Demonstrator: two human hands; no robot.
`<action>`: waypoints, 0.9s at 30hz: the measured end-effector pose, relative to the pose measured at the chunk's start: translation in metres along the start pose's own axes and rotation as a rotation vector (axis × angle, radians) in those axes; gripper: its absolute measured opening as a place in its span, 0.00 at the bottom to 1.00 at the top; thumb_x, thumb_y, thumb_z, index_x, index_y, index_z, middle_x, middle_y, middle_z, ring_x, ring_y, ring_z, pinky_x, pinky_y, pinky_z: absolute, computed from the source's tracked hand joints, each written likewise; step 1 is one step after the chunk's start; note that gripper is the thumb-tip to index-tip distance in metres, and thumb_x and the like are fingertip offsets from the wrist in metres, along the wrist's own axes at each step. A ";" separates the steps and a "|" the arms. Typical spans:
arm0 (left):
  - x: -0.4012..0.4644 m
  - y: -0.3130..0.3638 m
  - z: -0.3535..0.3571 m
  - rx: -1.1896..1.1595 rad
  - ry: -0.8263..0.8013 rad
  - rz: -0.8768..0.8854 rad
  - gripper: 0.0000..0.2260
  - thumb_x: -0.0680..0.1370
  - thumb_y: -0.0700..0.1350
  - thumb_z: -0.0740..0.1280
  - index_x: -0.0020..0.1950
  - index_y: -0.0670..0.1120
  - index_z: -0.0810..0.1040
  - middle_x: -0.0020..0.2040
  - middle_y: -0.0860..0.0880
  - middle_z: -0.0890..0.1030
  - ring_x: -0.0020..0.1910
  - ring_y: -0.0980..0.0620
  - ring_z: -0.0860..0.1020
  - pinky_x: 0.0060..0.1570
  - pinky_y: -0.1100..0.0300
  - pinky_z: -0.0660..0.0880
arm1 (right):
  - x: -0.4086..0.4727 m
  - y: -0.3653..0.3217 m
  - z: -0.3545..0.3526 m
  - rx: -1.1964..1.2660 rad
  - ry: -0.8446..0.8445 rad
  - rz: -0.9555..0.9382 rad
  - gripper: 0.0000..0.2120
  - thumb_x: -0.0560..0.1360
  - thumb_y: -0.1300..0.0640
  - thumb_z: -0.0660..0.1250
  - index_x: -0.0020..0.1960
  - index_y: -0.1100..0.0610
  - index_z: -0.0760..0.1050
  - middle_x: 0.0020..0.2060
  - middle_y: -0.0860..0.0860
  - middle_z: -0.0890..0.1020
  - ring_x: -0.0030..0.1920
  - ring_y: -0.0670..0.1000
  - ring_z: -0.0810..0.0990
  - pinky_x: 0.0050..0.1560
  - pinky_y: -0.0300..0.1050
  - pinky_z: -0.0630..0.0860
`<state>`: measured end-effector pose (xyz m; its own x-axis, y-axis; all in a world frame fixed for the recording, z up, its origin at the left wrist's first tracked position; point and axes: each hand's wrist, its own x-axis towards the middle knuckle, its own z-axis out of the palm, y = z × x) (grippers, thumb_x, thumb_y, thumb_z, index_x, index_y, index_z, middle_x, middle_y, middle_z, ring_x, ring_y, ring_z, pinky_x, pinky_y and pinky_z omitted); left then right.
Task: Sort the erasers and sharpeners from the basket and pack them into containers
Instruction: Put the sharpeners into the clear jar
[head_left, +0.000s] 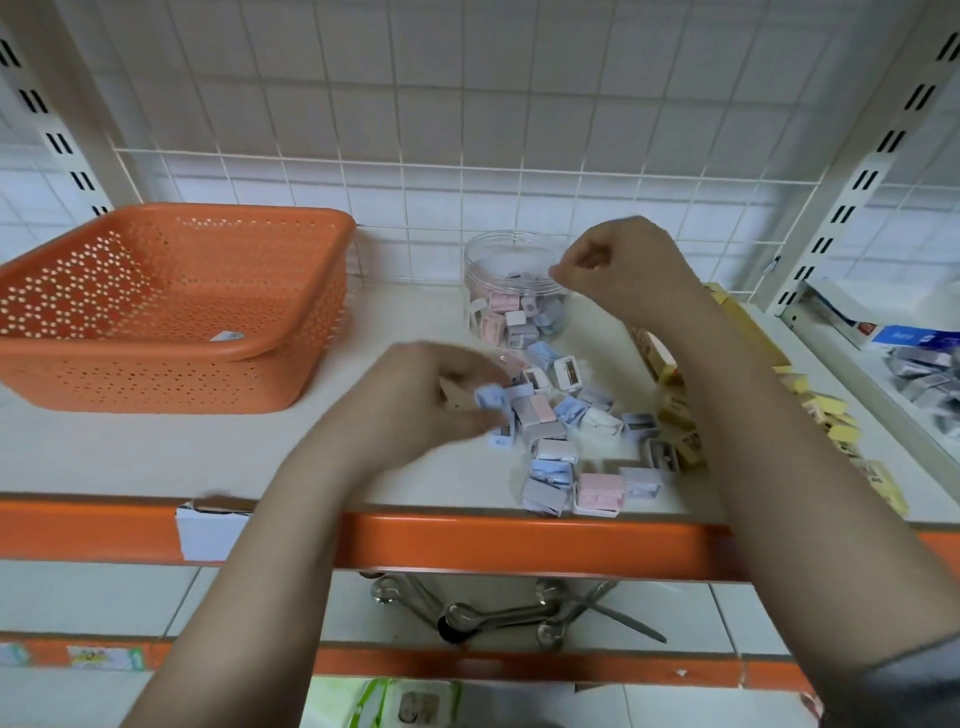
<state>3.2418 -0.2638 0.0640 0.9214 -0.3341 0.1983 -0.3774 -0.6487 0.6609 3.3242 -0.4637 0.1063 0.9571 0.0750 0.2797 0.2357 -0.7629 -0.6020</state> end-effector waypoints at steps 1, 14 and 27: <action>0.009 0.002 -0.006 -0.005 0.041 0.013 0.11 0.69 0.48 0.74 0.51 0.55 0.82 0.47 0.59 0.82 0.45 0.66 0.77 0.42 0.68 0.73 | -0.012 0.001 -0.003 0.014 -0.039 0.008 0.06 0.73 0.55 0.70 0.44 0.58 0.82 0.39 0.48 0.82 0.37 0.41 0.76 0.35 0.29 0.69; 0.139 0.000 -0.013 0.183 0.081 -0.005 0.13 0.72 0.48 0.72 0.56 0.48 0.80 0.53 0.52 0.79 0.46 0.58 0.74 0.44 0.69 0.67 | -0.064 0.031 0.035 -0.070 -0.062 0.217 0.15 0.73 0.49 0.71 0.56 0.53 0.77 0.47 0.50 0.81 0.45 0.48 0.77 0.40 0.40 0.72; 0.058 -0.006 -0.003 0.011 0.308 -0.063 0.04 0.75 0.46 0.69 0.48 0.53 0.81 0.43 0.56 0.82 0.41 0.59 0.79 0.45 0.64 0.75 | -0.040 0.024 0.027 -0.075 -0.032 0.201 0.08 0.72 0.51 0.71 0.45 0.54 0.76 0.43 0.50 0.80 0.42 0.47 0.78 0.42 0.42 0.73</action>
<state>3.2974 -0.2778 0.0737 0.9269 -0.0712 0.3686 -0.3183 -0.6695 0.6711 3.2966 -0.4679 0.0606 0.9888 -0.0636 0.1352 0.0279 -0.8102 -0.5854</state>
